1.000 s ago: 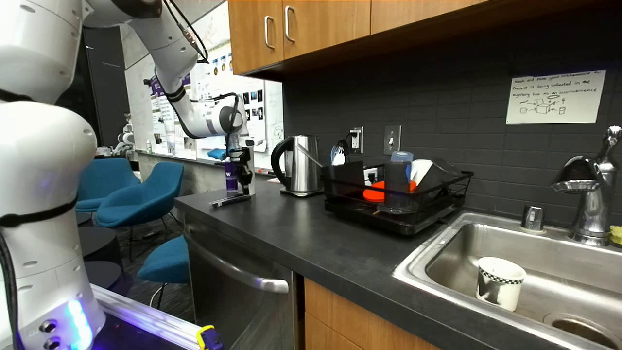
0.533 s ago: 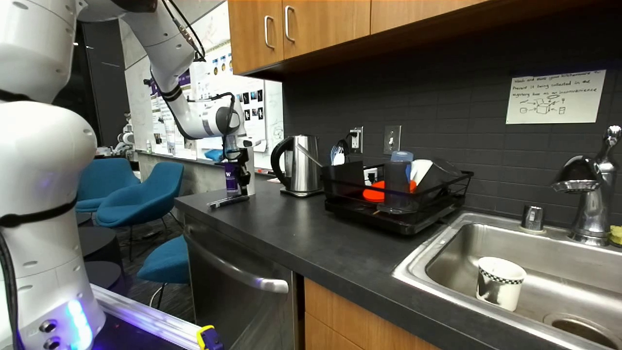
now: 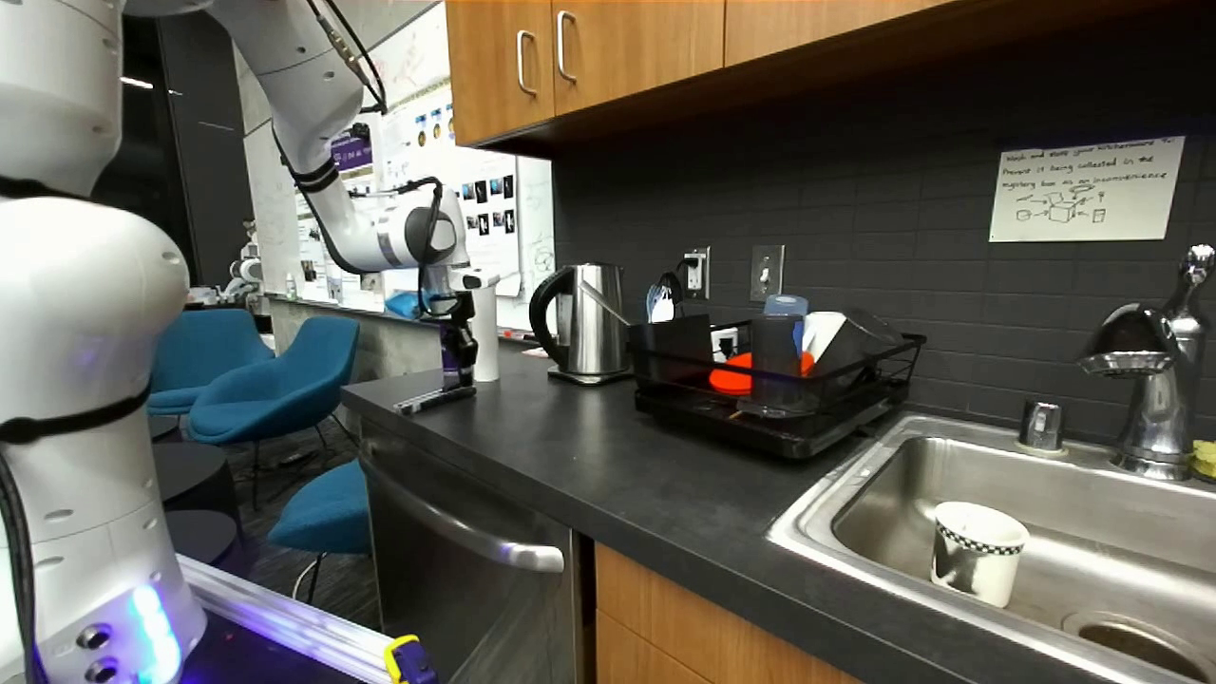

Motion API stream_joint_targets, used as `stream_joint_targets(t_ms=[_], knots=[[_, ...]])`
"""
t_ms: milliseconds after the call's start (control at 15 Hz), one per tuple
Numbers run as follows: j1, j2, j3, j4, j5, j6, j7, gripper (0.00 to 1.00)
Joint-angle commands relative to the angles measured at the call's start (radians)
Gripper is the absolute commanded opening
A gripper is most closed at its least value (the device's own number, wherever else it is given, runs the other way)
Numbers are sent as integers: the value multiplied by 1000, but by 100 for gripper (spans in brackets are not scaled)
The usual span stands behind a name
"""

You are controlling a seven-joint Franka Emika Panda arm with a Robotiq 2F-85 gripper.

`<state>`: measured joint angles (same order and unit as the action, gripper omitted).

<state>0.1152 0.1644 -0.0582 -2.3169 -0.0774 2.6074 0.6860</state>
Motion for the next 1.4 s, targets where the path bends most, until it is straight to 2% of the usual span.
stream_joint_targets(t_ms=[0, 733, 1333], knots=[[-5, -68, 7, -109, -17, 8, 13, 0], [-24, -140, 32, -229, -11, 4, 9, 0], [-26, -166, 40, -243, -39, 116, 147, 0]])
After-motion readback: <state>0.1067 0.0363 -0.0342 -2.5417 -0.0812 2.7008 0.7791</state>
